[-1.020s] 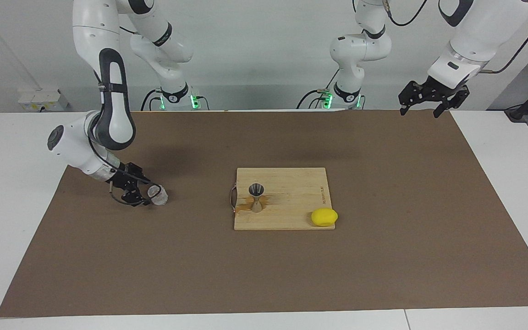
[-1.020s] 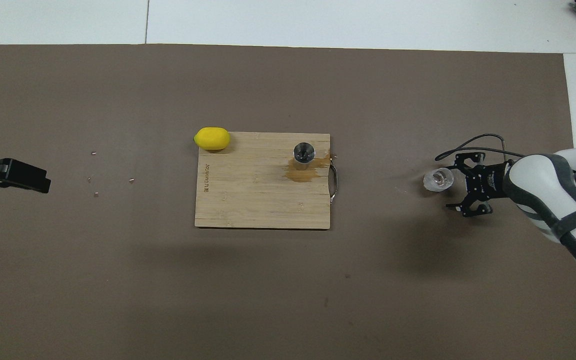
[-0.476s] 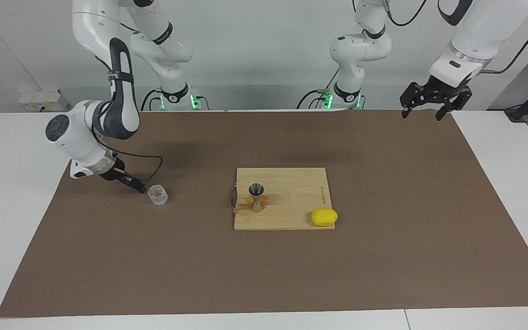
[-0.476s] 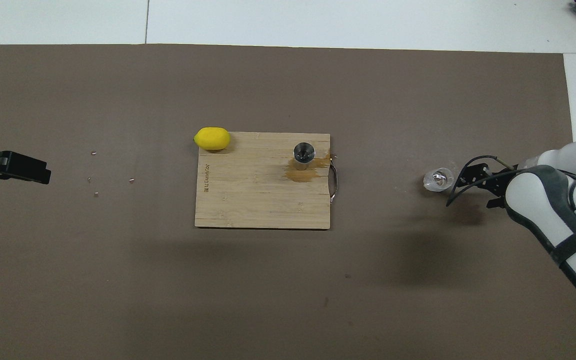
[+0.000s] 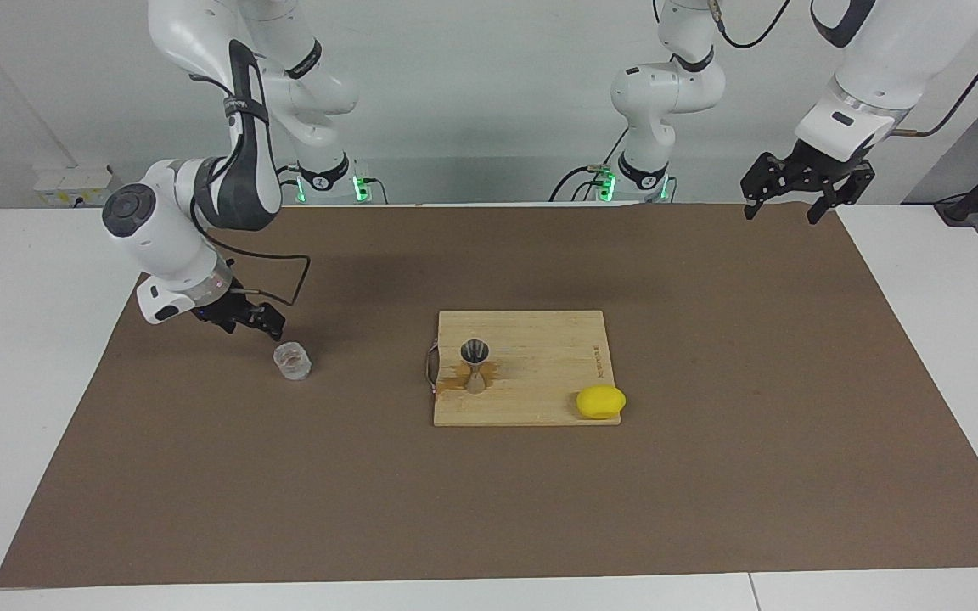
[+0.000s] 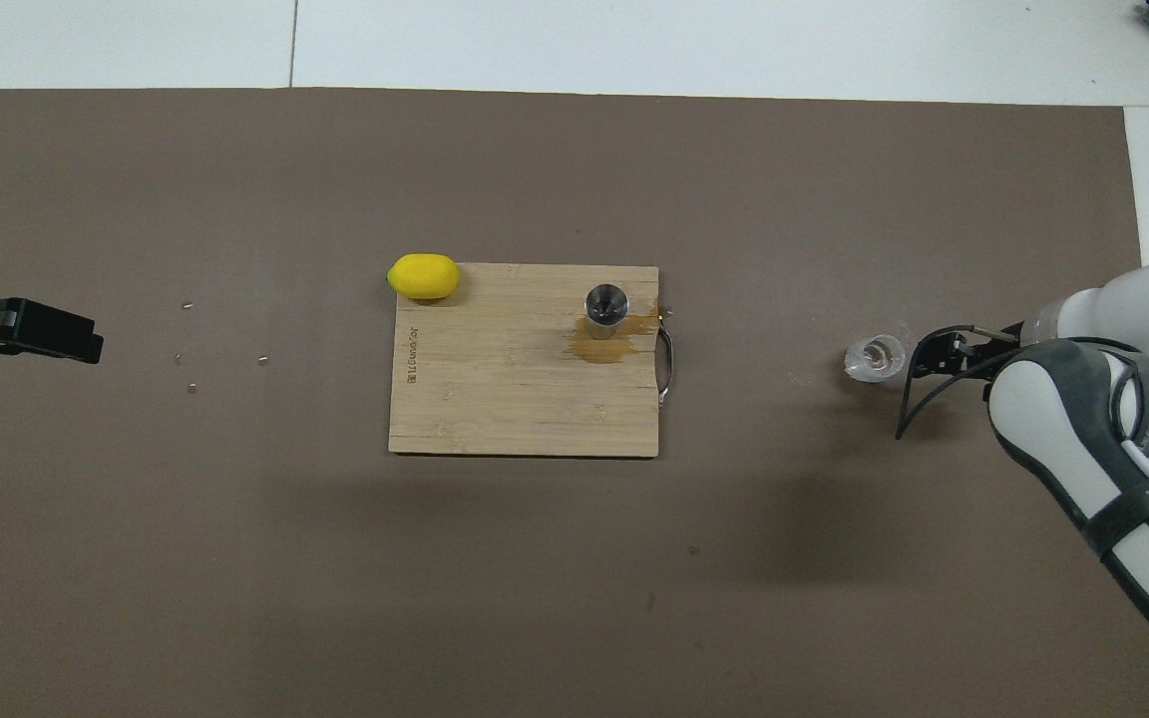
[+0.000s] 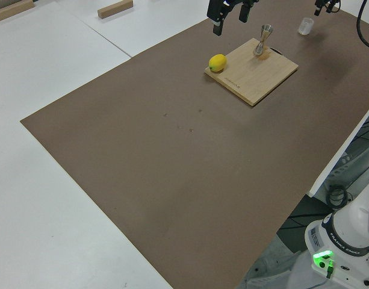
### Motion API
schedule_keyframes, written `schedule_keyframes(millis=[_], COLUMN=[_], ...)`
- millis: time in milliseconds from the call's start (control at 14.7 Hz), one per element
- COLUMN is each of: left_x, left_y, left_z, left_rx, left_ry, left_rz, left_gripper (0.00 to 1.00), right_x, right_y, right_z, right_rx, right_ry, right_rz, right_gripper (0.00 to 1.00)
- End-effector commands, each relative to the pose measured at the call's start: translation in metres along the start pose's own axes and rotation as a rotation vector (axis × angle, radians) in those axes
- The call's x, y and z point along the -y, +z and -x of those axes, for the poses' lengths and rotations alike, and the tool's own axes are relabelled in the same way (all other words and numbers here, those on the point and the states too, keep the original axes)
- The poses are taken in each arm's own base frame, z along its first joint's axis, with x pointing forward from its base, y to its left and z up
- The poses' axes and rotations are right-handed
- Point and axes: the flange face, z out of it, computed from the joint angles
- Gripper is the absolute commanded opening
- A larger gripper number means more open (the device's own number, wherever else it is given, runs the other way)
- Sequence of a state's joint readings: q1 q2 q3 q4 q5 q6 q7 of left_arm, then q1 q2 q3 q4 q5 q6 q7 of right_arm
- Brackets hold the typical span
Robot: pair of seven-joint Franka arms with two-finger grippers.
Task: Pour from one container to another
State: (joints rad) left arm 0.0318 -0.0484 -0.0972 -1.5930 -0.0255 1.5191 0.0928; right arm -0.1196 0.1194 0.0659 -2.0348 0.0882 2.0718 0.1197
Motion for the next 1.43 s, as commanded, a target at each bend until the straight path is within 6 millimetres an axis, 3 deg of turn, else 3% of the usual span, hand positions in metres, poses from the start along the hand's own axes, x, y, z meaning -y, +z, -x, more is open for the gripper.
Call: schedule_keyframes(millis=[0,476,680,816,1020,1156,1360], left_x=[0.002,0.002,0.002,0.002,0.002,0.002,0.002], left_y=[0.001,0.001,0.001,0.001,0.001,0.001,0.001], left_z=[0.003,0.003,0.003,0.003,0.003,0.003,0.003], left_rx=[0.000,0.000,0.000,0.000,0.000,0.000,0.000], left_ry=[-0.006,-0.006,-0.004,-0.004,-0.004,-0.006,-0.004], left_rz=[-0.015,-0.015,-0.015,-0.015,-0.015,-0.015,-0.015], left_gripper=[1.00,1.00,1.00,1.00,1.00,1.00,1.00], right_x=[0.024,0.081,0.087,0.086,0.074,0.069,0.064], right_y=[-0.041,-0.143,-0.196,-0.219,-0.241,-0.239,-0.223], right_z=[0.008,0.015,0.020,0.024,0.046,0.058,0.061], right_rx=[-0.029,-0.079,-0.097,-0.116,-0.112,-0.059,-0.062], right_ry=[-0.059,-0.008,0.014,0.019,0.037,0.046,0.027], right_rz=[0.019,0.088,0.087,0.078,0.080,0.093,0.086], right_gripper=[0.99,0.99,0.99,0.99,0.99,0.99,0.99])
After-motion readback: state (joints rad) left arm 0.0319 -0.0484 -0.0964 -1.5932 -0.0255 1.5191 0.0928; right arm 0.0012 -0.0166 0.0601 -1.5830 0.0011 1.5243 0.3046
